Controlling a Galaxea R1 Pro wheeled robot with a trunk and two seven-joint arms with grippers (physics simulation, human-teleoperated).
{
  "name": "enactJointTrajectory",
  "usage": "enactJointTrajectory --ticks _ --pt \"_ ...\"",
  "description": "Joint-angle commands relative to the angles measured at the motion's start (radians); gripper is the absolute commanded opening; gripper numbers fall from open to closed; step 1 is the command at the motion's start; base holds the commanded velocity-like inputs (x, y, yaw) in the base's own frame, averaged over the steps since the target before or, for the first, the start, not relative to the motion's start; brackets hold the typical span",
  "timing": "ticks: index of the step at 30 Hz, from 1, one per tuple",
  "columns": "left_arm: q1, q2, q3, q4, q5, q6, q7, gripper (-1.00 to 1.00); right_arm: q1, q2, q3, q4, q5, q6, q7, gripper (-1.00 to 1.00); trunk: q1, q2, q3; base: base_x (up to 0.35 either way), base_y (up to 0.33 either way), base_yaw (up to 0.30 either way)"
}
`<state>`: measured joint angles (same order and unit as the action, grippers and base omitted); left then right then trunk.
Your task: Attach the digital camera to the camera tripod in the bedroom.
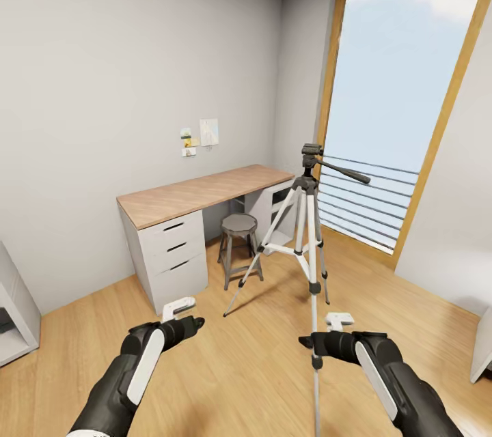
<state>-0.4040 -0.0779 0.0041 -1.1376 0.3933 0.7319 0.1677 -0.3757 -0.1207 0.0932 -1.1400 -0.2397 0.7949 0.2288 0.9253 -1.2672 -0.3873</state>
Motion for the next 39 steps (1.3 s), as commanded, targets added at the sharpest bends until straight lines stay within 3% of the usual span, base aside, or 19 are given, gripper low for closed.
enactJointTrajectory --ticks 1,16,34,39 --pt "-0.002 -0.001 0.0 -0.003 0.012 0.003 0.007 1.0 -0.002 -0.001 0.001 -0.002 -0.002 0.005 0.002 1.0 0.0 -0.001 -0.001 0.0 0.0 0.0" --pt "-0.006 -0.007 -0.004 -0.003 0.012 -0.002 0.011 1.0 -0.005 -0.017 0.004 -0.029 -0.019 0.007 0.021 1.0 0.0 -0.001 -0.001 0.0 0.0 0.0" --pt "-0.006 -0.014 -0.047 0.006 0.013 -0.001 0.022 1.0 -0.005 -0.015 0.006 -0.064 -0.018 0.025 0.02 1.0 0.0 -0.001 -0.001 0.0 0.0 0.0" --pt "-0.006 -0.014 -0.049 0.01 0.01 -0.005 0.023 1.0 -0.005 -0.016 0.005 -0.066 -0.018 0.026 0.02 1.0 0.019 -0.036 -0.017 0.0 0.0 0.0"
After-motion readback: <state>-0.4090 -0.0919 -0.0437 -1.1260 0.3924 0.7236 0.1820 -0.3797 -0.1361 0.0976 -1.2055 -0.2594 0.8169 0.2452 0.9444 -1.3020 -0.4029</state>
